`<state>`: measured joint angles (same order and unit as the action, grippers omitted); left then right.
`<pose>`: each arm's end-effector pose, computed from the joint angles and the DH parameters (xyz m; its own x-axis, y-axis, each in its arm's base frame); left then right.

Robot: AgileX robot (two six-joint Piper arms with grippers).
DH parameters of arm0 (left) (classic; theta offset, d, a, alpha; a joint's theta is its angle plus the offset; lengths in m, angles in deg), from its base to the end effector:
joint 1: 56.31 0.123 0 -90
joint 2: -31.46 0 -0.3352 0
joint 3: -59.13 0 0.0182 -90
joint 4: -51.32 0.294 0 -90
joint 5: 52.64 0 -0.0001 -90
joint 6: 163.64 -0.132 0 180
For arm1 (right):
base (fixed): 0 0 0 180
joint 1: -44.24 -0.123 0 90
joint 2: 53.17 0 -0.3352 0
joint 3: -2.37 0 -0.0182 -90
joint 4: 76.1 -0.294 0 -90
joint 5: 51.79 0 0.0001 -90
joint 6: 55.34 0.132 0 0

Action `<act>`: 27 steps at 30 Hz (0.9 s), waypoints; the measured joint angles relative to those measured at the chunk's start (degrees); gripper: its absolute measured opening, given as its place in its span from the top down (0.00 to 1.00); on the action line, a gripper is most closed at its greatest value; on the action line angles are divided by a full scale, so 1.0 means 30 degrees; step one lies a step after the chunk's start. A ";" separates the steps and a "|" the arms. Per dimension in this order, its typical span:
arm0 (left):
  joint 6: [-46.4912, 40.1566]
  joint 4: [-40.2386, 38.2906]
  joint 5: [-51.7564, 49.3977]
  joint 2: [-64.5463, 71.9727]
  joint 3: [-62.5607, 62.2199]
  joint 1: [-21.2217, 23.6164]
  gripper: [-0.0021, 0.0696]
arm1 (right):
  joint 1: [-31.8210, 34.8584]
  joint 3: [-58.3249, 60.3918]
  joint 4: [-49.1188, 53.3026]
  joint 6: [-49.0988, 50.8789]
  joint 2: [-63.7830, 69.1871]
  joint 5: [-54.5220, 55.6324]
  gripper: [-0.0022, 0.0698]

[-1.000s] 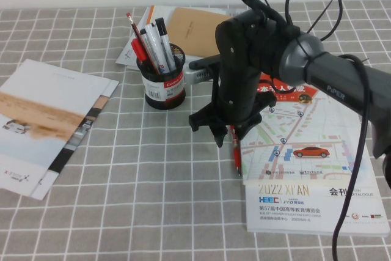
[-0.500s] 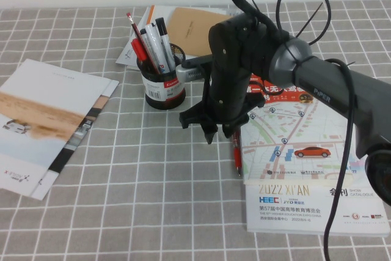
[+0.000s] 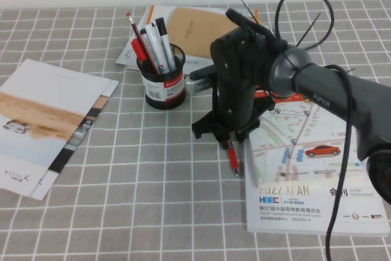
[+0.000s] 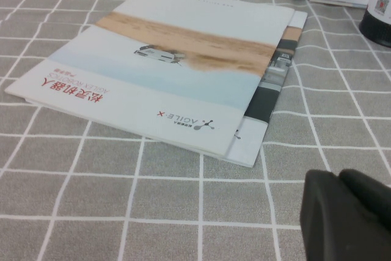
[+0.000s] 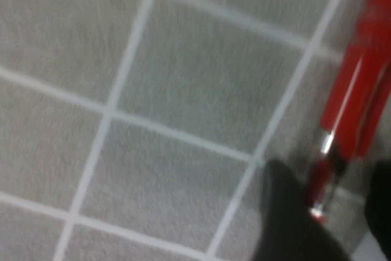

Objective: Put the pen into the pen holder
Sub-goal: Pick up the pen on the table

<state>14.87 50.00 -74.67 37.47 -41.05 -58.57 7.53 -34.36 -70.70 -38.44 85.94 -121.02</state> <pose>0.0840 -0.0045 0.1571 -0.3061 0.0167 -0.9518 0.0491 0.9988 0.0018 0.4589 0.3277 0.1671 -0.9172 -0.3627 -0.1649 -0.3602 0.9317 -0.0460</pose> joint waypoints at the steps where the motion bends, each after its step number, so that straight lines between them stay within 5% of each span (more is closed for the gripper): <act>1: 0.0000 0.0000 0.0000 0.0000 0.0000 0.0000 0.97 | 0.0079 0.0197 -0.0128 0.0000 -0.0084 0.0065 0.61; 13: 0.0000 0.0000 0.0000 0.0000 0.0000 0.0000 0.97 | 0.0705 0.0647 -0.1144 0.0218 -0.0455 0.0278 0.61; 20: 0.0000 0.0000 0.0000 0.0000 0.0000 0.0000 0.98 | 0.0625 0.0687 -0.1317 0.0023 -0.0455 -0.0028 0.88; 27: 0.0000 0.0000 0.0000 0.0000 0.0000 0.0000 0.97 | -0.0008 0.0733 -0.0895 -0.0472 -0.0640 -0.0081 0.88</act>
<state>14.87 50.00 -74.67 37.47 -41.05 -58.57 7.50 -32.16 -73.38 -39.86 84.02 -121.26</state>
